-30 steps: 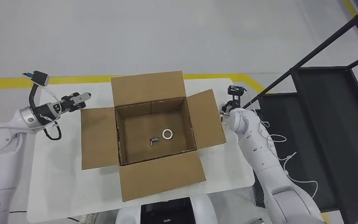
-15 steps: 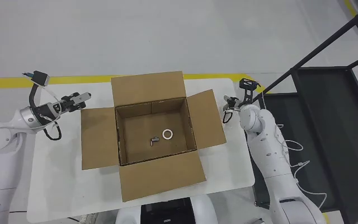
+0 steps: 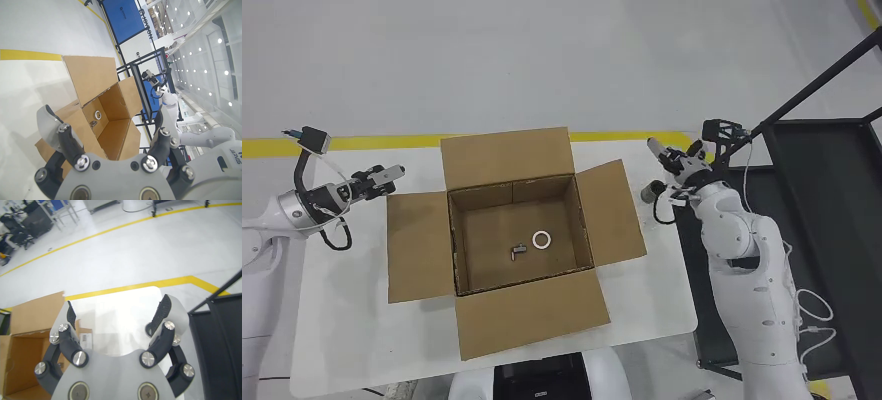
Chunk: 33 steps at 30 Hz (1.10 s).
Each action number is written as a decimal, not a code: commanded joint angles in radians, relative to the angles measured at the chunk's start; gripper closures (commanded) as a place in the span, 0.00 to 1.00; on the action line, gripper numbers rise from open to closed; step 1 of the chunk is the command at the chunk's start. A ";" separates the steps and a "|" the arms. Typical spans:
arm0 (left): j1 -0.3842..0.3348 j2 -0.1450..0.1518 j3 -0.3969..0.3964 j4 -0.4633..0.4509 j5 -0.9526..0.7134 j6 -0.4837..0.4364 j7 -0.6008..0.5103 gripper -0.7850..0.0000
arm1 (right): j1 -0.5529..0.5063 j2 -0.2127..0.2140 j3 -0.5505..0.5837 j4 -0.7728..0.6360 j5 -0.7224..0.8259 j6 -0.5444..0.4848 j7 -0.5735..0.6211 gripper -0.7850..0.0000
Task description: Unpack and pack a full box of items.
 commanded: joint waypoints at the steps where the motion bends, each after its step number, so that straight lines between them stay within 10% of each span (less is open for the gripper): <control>1: 0.000 0.000 0.000 0.000 0.000 0.000 0.000 0.00 | -0.013 0.001 -0.009 -0.042 0.033 -0.063 0.007 0.00; 12: 0.000 0.000 0.000 0.000 0.000 0.000 0.000 0.00 | -0.058 0.006 -0.217 -0.215 -0.062 -0.295 0.036 0.00; 33: 0.000 0.000 0.000 0.000 0.000 0.000 0.000 0.00 | -0.038 -0.007 -0.536 -0.163 -0.348 -0.229 0.127 0.00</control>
